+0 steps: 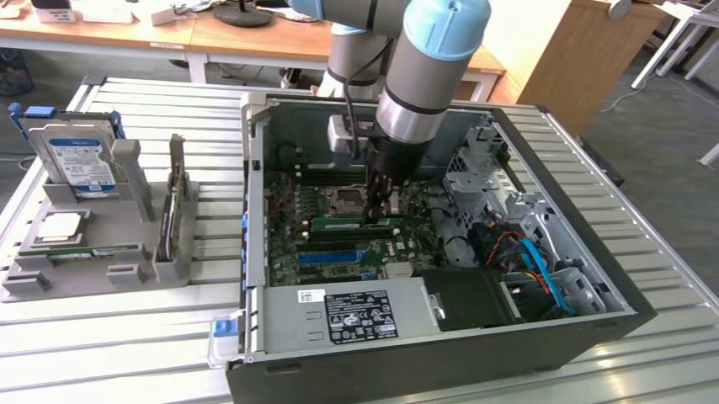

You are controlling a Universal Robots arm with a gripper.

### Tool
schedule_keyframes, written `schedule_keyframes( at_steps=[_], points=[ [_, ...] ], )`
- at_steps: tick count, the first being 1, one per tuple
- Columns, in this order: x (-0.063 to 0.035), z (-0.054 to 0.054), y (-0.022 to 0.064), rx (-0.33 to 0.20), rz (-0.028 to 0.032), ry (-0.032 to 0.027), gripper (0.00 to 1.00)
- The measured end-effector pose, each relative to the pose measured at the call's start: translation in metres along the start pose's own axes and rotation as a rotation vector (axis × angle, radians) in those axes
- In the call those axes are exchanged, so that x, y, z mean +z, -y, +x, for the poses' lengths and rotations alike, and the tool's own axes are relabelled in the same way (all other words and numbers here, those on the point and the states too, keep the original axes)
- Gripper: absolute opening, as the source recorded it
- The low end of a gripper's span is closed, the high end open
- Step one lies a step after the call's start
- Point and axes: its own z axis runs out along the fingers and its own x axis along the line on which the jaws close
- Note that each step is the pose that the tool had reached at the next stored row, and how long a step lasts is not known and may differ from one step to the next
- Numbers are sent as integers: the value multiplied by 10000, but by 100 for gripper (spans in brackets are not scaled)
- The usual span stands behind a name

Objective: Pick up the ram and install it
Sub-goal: 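Insert the ram into the slot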

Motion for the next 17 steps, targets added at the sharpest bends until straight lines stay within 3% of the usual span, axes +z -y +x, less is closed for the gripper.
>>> schedule_keyframes(
  at_steps=[17],
  points=[
    [36, 2, -1, 46, 2, 2, 12]
  ],
)
